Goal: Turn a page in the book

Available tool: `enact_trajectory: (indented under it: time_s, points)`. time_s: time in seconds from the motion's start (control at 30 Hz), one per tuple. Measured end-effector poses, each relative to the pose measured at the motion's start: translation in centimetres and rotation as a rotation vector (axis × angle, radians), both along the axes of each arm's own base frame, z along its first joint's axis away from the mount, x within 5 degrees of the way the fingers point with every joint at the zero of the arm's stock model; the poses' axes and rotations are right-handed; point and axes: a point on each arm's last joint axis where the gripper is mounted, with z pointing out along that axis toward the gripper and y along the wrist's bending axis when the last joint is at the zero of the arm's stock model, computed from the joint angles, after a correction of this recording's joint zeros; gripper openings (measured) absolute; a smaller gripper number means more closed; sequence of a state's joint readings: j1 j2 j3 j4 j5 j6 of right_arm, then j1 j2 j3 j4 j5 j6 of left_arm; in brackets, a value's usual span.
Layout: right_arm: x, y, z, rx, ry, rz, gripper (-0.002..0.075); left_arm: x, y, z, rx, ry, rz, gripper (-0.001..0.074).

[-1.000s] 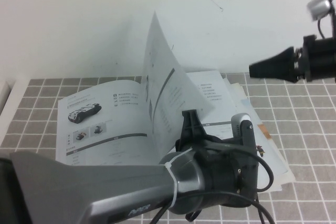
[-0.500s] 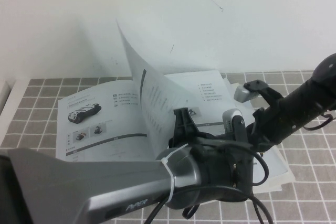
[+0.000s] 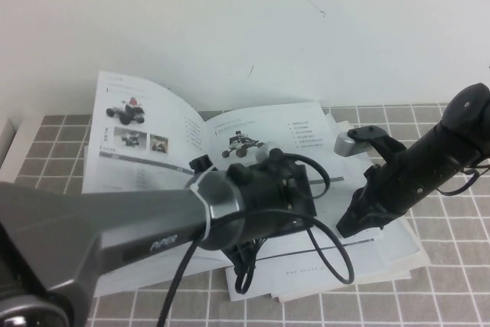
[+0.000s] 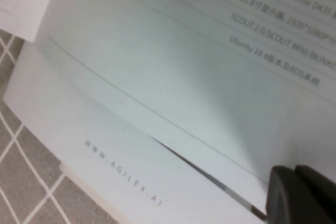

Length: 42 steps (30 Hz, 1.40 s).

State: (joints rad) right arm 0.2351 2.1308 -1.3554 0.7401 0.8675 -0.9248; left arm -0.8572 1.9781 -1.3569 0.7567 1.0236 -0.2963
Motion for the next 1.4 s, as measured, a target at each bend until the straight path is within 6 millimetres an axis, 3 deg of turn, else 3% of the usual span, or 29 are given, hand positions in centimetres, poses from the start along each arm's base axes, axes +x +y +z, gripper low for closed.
enact_trajectory:
  time_s: [0.6,0.7,0.8,0.93,1.1,1.27,1.4]
  points:
    - [0.1,0.2,0.1,0.029,-0.006,-0.005,0.0,3.6,5.7,-1.7,-0.303,0.302,0.234,-0.0004]
    - [0.0,0.3,0.2,0.034,-0.001,-0.002,-0.0001,3.9,6.6,-0.6,-0.324,0.293,0.247,-0.0004]
    - [-0.1,0.3,1.3,0.046,-0.019,0.005,-0.0001,3.5,7.1,2.4,-0.377,0.232,0.232,-0.0004]
    - [-0.4,0.2,4.9,0.068,-0.112,0.02,-0.0001,1.9,8.0,8.3,-0.475,0.112,0.183,-0.0004]
    - [-1.9,-0.7,12.6,0.117,-0.304,0.01,-0.0001,-1.2,9.7,14.8,-0.59,-0.017,0.104,-0.0004]
    - [-5.5,-2.7,20.4,0.166,-0.465,-0.006,-0.0001,-6.3,11.7,20.9,-0.761,-0.098,0.005,-0.0004]
    - [-9.5,-3.9,25.5,0.194,-0.559,-0.026,-0.0001,-10.2,13.3,24.2,-0.885,-0.143,-0.057,-0.0004]
